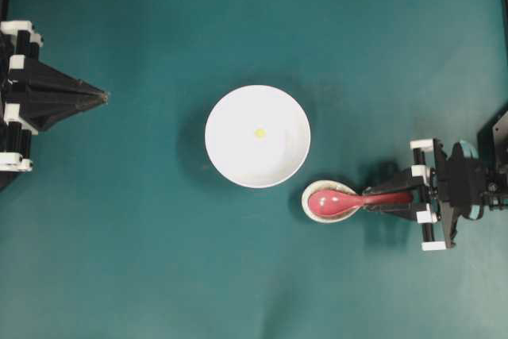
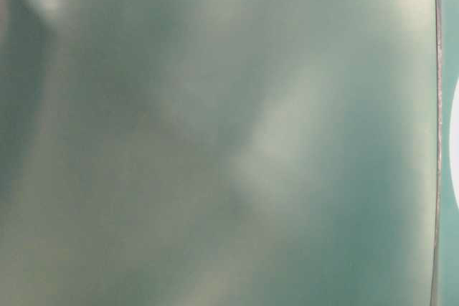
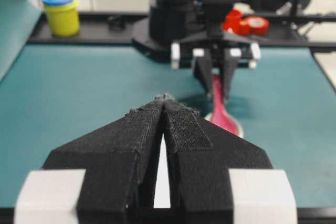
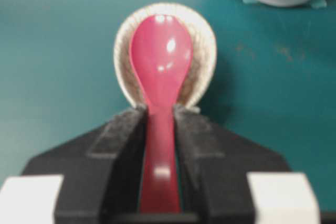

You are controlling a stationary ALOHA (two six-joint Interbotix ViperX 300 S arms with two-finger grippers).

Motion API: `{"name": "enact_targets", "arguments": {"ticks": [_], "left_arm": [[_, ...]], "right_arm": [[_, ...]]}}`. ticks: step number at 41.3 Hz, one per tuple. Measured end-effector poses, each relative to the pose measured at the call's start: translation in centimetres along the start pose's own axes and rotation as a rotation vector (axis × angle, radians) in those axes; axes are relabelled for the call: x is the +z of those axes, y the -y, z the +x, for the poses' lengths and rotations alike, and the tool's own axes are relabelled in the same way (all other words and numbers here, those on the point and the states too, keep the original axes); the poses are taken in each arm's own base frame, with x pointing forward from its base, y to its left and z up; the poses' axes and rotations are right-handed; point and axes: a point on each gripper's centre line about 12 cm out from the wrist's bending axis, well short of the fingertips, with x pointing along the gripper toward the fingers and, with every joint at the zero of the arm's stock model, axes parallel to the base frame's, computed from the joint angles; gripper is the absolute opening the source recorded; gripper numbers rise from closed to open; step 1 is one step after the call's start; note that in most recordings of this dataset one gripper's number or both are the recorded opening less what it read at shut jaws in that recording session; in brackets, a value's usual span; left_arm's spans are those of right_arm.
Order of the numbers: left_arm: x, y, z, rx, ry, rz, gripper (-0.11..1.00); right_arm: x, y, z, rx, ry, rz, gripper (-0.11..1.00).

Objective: Scoop the yellow hexagonal prism block from the bowl with a spoon using the right arm.
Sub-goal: 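Lift the red spoon and carry it into the white bowl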

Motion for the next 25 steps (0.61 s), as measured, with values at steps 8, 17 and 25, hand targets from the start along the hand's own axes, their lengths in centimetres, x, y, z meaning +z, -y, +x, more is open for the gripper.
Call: {"name": "enact_targets", "arguments": {"ticks": [8,17,25], "left_arm": [[0.0,0.0,0.0,0.0,0.0,-0.001,0.0],[0.0,0.0,0.0,0.0,0.0,0.0,0.0],[0.0,0.0,0.0,0.0,-0.002,-0.001,0.0]], "right_arm": [[1.9,-0.1,-0.7,0.022,0.025,0.007,0.23],[5.1,1.0,-1.2,0.009,0.037,0.011,0.23],[8.2,2.6,-1.5,-0.009,0.006,0.039,0.23]]}}
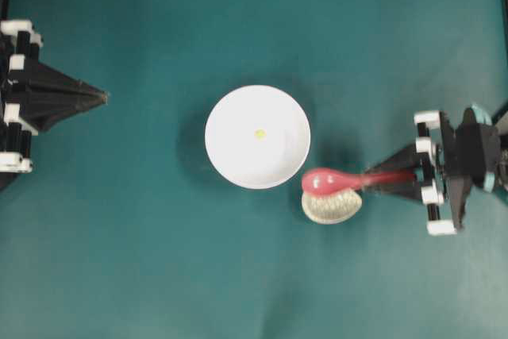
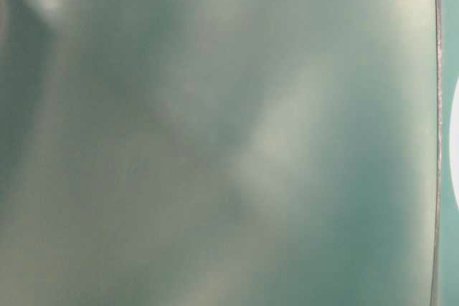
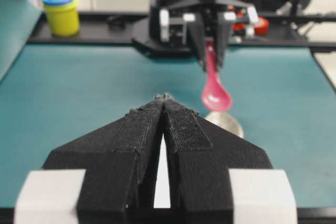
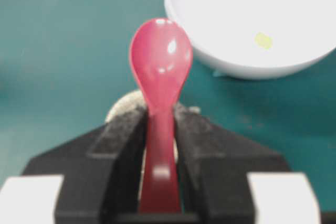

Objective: Scoop the yellow hexagonal prism block from the bowl with a spoon using the right arm.
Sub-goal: 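Lift the red spoon and carry it into the white bowl, then lower the spoon bowl toward the yellow hexagonal block in the bowl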

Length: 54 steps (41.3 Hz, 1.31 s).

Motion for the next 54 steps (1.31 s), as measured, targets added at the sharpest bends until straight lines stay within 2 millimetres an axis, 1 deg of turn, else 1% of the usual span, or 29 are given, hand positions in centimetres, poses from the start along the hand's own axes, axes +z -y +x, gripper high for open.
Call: {"name": "enact_targets", "arguments": {"ticks": [7,14,20,23,32,40,48,54], "left_arm": [[0.0,0.0,0.0,0.0,-0.003,0.0,0.0],[-0.1,0.0,0.0,0.0,-0.005,0.001,0.0],[-0.1,0.0,0.0,0.0,-0.005,0.002,0.0],[-0.1,0.0,0.0,0.0,-0.005,0.002,0.0],[0.0,0.0,0.0,0.0,-0.003,0.003,0.0],[-0.1,0.0,0.0,0.0,-0.005,0.006,0.0],[0.0,0.0,0.0,0.0,-0.003,0.005,0.0],[0.0,0.0,0.0,0.0,-0.003,0.005,0.0]], "right_arm": [[2.3,1.7,0.1,-0.026,-0.049,0.038,0.23],[3.8,3.4,0.7,-0.055,-0.12,0.078,0.23],[5.2,5.2,1.6,-0.084,-0.183,0.106,0.23],[5.8,5.8,2.1,-0.086,-0.22,0.116,0.23],[6.5,7.2,4.3,-0.079,-0.35,0.172,0.23],[6.6,8.0,6.4,-0.052,-0.473,0.207,0.23],[6.7,8.4,8.2,-0.02,-0.563,0.208,0.23],[6.7,8.4,8.9,-0.01,-0.594,0.206,0.23]]}}
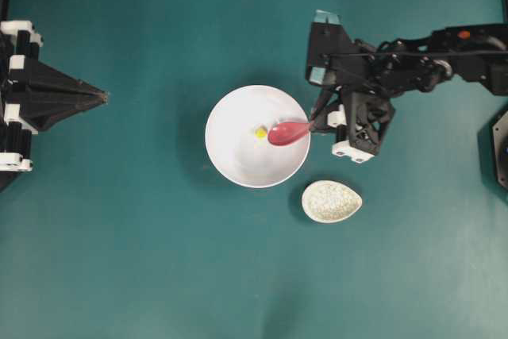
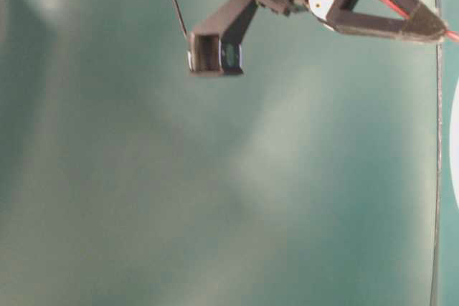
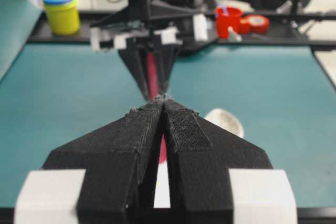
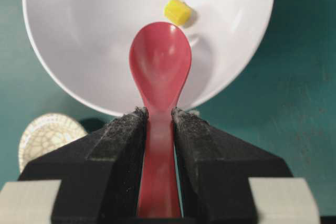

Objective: Scoop the yellow hexagonal prism block from the bowl with a spoon using the right arm.
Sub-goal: 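Lower the spoon bowl toward the yellow hexagonal block in the bowl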

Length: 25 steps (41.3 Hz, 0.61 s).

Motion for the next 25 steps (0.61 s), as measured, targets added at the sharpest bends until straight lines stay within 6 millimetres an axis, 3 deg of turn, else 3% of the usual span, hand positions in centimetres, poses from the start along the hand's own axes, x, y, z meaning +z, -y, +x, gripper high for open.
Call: {"name": "enact_targets", "arguments": {"ticks": [25], "left_arm": [[0.1,0.0,0.0,0.0,0.003,0.0,0.0]], "right_arm": [[0.1,0.8,2.4,-0.008,-0.052,0.006,0.23]]}}
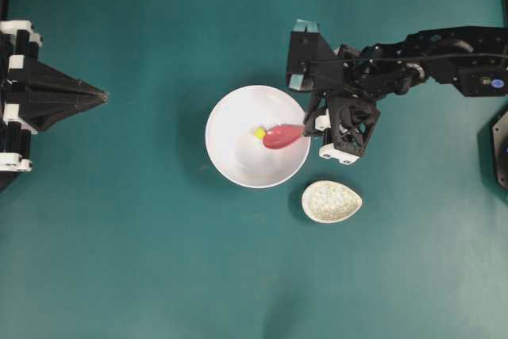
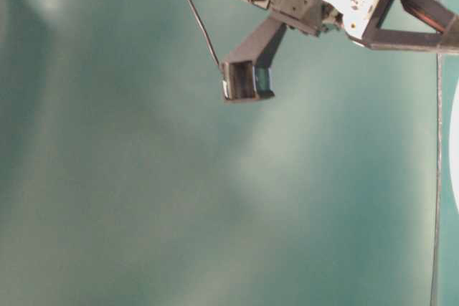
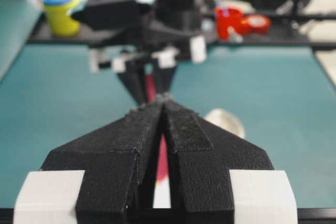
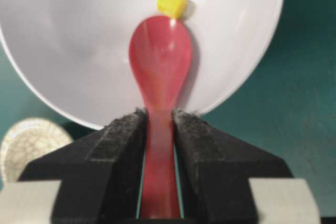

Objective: Scoop the yellow hexagonal prism block from the bowl with a spoon using the right arm.
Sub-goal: 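Lower the spoon bowl toward the yellow hexagonal block in the bowl, then push the spoon under the yellow block to scoop it up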

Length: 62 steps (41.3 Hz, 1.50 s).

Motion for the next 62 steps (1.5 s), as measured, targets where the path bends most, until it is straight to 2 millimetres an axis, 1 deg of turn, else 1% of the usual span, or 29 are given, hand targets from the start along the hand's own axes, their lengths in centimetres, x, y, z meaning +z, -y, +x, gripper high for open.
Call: {"name": "enact_targets", "arguments": {"ticks": [10,15,18,26,30,37,48,55,62], "left_arm": [[0.0,0.0,0.0,0.0,0.0,0.001,0.0],[0.0,0.0,0.0,0.0,0.0,0.001,0.0],[0.0,0.0,0.0,0.0,0.0,0.003,0.0],[0.0,0.0,0.0,0.0,0.0,0.002,0.0],[0.0,0.0,0.0,0.0,0.002,0.003,0.0],[-0.1,0.0,0.0,0.0,-0.005,0.002,0.0],[0.0,0.0,0.0,0.0,-0.005,0.003,0.0],[-0.1,0.0,0.0,0.0,-0.006,0.003,0.0],[-0.1,0.0,0.0,0.0,-0.006,0.002,0.0]], "right_arm": [[1.0,0.3,0.6,-0.019,0.044,-0.005,0.23],[1.1,0.2,1.2,-0.021,0.046,-0.015,0.23],[1.1,-0.2,1.2,-0.015,0.044,-0.023,0.23],[1.2,-0.3,1.1,-0.015,0.04,-0.029,0.23],[1.5,-0.3,0.7,-0.019,0.051,-0.042,0.23],[2.1,-0.7,-0.8,-0.015,0.062,-0.065,0.23],[1.8,-1.3,-2.4,0.005,0.006,-0.101,0.23],[2.0,-1.7,-3.0,0.026,-0.053,-0.115,0.23],[2.7,-1.9,-3.1,0.034,-0.082,-0.134,0.23]]}}
